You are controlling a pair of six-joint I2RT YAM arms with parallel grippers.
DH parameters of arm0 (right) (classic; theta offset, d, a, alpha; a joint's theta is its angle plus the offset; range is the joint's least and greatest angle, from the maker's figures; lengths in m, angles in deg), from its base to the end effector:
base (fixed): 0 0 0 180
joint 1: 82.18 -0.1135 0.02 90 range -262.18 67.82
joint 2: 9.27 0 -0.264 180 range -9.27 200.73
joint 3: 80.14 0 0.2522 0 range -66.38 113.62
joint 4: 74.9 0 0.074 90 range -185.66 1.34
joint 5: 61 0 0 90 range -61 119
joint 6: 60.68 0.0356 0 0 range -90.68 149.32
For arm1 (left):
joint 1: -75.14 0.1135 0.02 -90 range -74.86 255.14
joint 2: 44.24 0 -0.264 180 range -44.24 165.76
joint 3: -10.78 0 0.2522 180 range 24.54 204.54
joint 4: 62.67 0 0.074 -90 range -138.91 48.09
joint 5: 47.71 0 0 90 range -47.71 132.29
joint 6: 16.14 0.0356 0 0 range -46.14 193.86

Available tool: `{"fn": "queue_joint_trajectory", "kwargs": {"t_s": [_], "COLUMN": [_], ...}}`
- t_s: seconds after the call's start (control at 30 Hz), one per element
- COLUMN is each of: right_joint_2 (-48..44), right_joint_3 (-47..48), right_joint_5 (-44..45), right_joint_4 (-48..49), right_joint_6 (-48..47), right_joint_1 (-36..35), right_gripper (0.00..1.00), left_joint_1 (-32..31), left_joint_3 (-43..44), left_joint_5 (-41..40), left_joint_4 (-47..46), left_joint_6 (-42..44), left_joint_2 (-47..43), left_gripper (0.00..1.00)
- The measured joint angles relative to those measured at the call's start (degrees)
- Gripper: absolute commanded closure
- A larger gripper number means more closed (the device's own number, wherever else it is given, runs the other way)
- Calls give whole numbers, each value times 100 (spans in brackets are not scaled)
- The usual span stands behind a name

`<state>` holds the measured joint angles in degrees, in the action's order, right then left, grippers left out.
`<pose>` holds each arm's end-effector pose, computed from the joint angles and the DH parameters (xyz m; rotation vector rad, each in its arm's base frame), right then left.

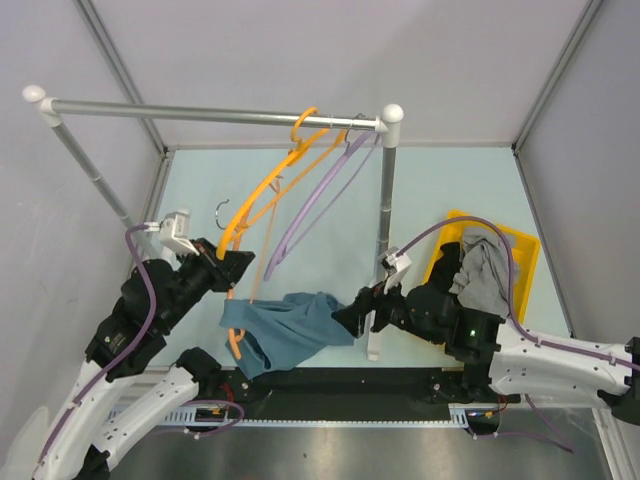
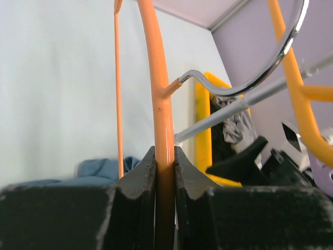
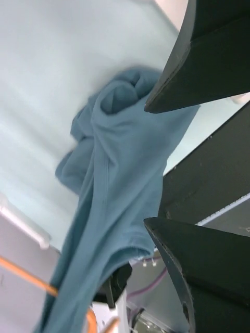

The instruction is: Remove the tank top from the hanger

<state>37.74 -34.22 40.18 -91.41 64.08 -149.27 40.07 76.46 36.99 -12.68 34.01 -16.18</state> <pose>0.0826 0.1778 0.2689 -0.4197 1.9632 1.0142 0.0786 -0.0511 0.3682 -0.1473 1.8624 -0.8449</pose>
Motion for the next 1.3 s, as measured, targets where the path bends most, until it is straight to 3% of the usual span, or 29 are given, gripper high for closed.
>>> {"fn": "queue_joint_trajectory", "kwargs": {"t_s": [0.17,0.27,0.53,0.67,0.77,0.87,0.9,0.97,1.0,1.3], "right_joint_2": [-254,-76,1738,2640,3042,3289,3340,3366,3364,2341], "right_joint_3": [-94,-173,98,214,214,221,221,219,214,-525], "right_joint_5": [162,76,-358,-20,348,693,811,1001,1064,1360], "right_joint_4": [358,745,2179,3045,3626,4013,4092,4177,4232,4118], "right_joint_6": [-304,-533,-1502,-1840,-1934,-1976,-1987,-1993,-1967,-1530], "right_joint_1": [-610,-807,-1141,-1386,-1631,-1794,-1838,-1902,-1921,-2232], "right_gripper": [0,0,0,0,9,42,70,96,100,100], "left_joint_1": [0,0,0,0,0,0,0,0,0,0], "left_joint_3": [-138,-243,-382,-382,-385,-404,-422,-433,-435,-586], "left_joint_5": [-46,46,341,505,581,601,601,597,592,118], "left_joint_4": [-319,-472,-658,-691,-704,-713,-717,-715,-717,-828], "left_joint_6": [-138,-262,-553,-660,-691,-732,-761,-774,-776,-815], "left_joint_2": [-31,-24,-39,-92,-120,-122,-122,-122,-122,-116], "left_gripper": [100,100,100,100,100,100,100,100,100,100]}}
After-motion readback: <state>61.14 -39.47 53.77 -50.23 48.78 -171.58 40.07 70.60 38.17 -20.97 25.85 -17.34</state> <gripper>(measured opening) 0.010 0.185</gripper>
